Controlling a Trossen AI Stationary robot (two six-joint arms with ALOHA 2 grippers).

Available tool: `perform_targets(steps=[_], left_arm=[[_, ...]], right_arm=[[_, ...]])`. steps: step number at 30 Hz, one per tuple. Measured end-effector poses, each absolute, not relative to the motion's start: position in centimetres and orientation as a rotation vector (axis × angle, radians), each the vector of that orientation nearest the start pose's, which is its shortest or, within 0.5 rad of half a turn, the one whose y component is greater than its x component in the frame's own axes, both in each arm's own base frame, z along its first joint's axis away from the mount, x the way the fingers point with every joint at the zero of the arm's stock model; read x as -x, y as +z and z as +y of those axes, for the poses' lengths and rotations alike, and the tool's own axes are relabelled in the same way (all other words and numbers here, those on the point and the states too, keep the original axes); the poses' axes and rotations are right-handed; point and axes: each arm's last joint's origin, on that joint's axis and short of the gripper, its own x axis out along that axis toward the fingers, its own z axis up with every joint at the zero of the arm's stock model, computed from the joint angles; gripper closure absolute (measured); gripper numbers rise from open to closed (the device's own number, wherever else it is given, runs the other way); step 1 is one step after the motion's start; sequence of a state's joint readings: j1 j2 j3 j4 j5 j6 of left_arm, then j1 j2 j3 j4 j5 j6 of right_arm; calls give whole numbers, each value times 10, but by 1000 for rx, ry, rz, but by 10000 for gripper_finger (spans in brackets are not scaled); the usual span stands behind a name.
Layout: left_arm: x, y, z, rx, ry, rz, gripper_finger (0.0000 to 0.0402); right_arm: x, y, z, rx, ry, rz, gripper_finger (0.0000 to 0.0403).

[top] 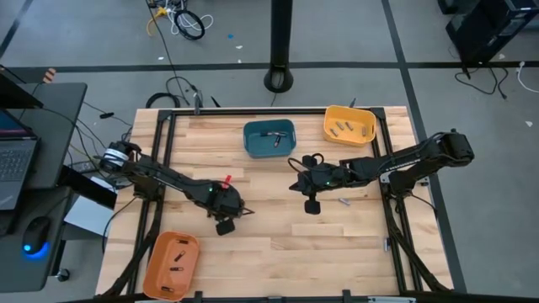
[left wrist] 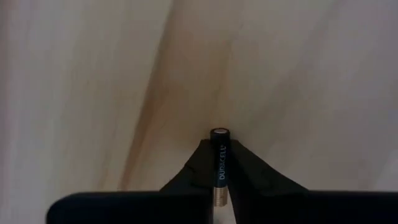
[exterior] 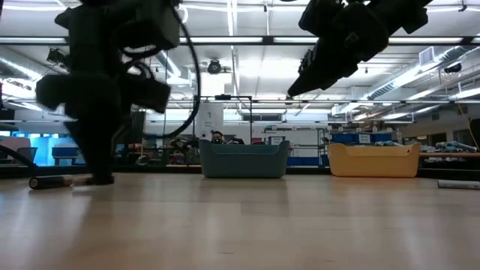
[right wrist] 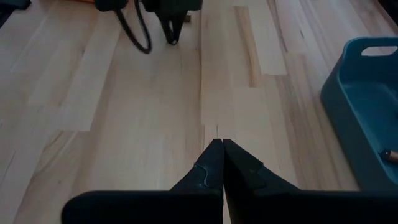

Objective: Sort batteries
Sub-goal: Put the small black battery into the orange bin

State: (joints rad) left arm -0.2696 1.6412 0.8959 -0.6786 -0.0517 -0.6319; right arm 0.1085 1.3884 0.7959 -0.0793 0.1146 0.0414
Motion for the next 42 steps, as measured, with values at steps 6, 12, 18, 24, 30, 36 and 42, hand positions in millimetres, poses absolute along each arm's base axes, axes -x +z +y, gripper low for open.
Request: perform_targets(steps=[6, 12, 18, 24, 30, 36, 42], left_arm=[[-280, 168, -76, 233, 181, 1325, 374], [-291, 199, -84, 126, 87, 1318, 375], [-281, 237, -111, 35, -6, 1423, 375], [-259, 263, -156, 48, -126, 1479, 376], [-226, 265, -201, 153, -135, 1549, 376], [-193, 265, -234, 241, -34, 1566, 376], [-170, 248, -251, 258, 45, 1572, 376]], right_arm=[[-283, 216, 27, 41, -18, 674, 394], [-282, 215, 27, 48, -16, 687, 394], [-281, 214, 27, 49, -16, 697, 394], [-281, 214, 27, 49, -17, 696, 394], [-281, 214, 27, 49, -17, 696, 394], [-282, 214, 27, 48, -17, 694, 394], [-282, 214, 27, 55, -16, 693, 394]])
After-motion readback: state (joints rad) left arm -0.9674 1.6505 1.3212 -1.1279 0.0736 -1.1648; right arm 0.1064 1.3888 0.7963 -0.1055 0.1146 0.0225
